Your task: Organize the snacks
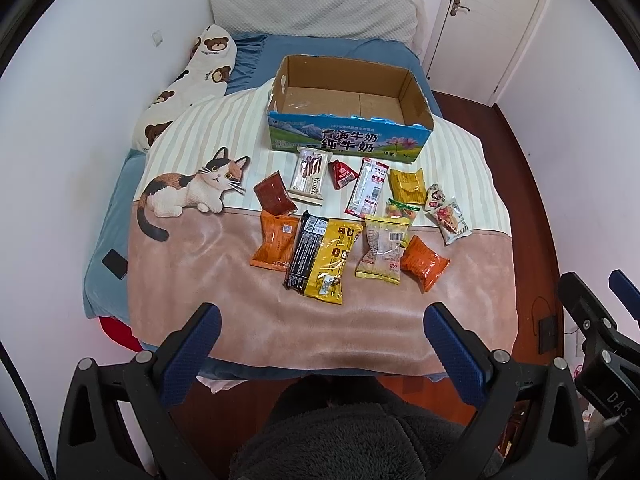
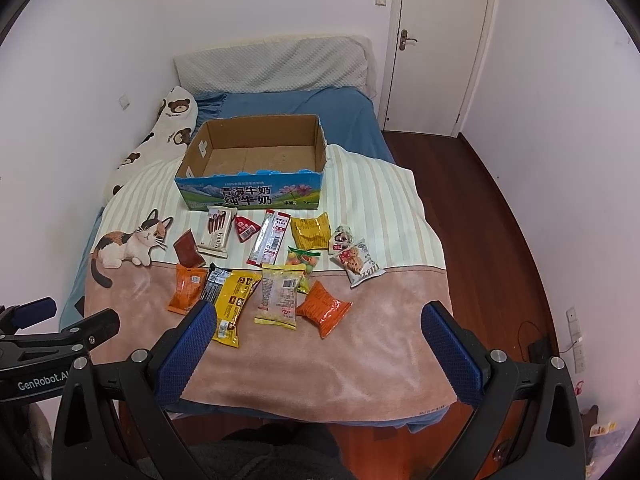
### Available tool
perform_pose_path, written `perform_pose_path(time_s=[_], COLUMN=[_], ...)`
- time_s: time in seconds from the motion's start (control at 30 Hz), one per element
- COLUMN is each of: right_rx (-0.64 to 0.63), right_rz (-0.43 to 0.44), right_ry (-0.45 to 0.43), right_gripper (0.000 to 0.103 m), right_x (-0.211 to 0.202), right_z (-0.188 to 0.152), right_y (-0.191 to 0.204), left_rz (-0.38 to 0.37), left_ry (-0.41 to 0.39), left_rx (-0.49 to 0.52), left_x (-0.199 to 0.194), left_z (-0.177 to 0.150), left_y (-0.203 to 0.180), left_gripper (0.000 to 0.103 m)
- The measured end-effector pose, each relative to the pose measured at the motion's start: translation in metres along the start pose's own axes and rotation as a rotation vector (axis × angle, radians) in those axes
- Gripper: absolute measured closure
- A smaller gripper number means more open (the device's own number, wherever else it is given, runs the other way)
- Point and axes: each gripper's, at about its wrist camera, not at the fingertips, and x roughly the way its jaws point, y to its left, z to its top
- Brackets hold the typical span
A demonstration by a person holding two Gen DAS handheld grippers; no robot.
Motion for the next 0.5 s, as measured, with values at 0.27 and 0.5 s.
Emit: perform_pose_path(time_s=[0.27, 0.5], right_rx=[-0.005, -0.01], right_rz=[0.002, 0.005], right_ry=[-0.011, -0.013], right_gripper=[0.0, 0.0], right_x=[-0.0047, -0.0073], right_z=[0.0007, -0.0009], right_y=[-0.0018, -0.001], left_rz=[0.002, 0.0], left_ry=[-0.001, -0.014], left_rx=[-0.001, -0.009], left_x=[-0.0008, -0.0092], left_z=[0.0009, -0.0001], left_y=[0.0003, 0.0024], left_gripper=[0.0, 0.0])
